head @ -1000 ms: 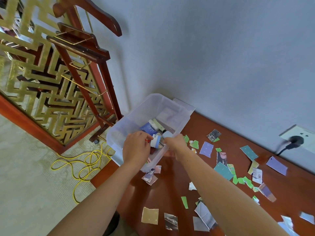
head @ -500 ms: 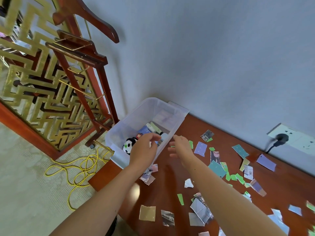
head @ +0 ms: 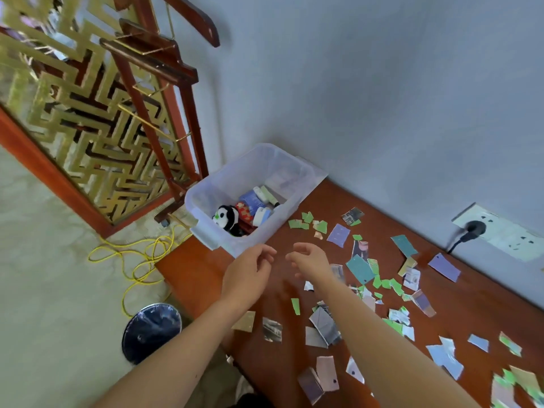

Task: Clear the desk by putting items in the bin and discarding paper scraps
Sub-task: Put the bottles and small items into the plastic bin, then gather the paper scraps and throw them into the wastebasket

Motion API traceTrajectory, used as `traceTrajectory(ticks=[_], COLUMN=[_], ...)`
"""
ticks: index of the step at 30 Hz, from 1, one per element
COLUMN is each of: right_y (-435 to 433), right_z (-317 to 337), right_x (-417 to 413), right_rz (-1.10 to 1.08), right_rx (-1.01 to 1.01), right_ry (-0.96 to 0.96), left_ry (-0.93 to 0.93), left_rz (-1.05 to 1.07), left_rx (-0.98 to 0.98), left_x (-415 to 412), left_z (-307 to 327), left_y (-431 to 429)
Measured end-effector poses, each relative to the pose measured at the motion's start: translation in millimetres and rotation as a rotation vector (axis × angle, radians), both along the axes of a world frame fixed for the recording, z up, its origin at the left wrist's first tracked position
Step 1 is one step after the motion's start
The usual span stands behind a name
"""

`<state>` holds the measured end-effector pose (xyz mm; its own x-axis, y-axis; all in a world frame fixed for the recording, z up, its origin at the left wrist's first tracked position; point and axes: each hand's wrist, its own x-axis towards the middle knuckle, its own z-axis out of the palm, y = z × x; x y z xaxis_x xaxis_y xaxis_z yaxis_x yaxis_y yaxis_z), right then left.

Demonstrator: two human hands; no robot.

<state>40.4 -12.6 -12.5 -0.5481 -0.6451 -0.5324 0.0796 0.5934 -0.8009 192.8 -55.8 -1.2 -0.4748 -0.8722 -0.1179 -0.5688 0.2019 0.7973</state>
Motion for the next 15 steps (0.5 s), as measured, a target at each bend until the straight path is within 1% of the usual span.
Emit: traceTrajectory(ticks=[3,6,10,15], right_y=[-1.2,-6.8,-19.7,-43.1], right_z=[-13.7,-27.0,-42.8,-67.8], right_x=[9.4,16.3,20.6,18.8], right_rz=[0.073,0.142,0.234,0.350], right_rx=[0.013,0.037,0.062,0.103], right_ry=[0.031,0.069,0.133,0.282], left_ry=[-0.035,-0.086,-0.155,-0.224], left_rz=[0.064,0.175,0.259,0.303], left_rx=[0.059,0.152,0.242,0.261], left_x=[16.4,24.5,29.4,26.2], left_z=[-13.4,-25.5,-48.7,-72.9], left_y=[6.2,7.2,-3.9,-25.9])
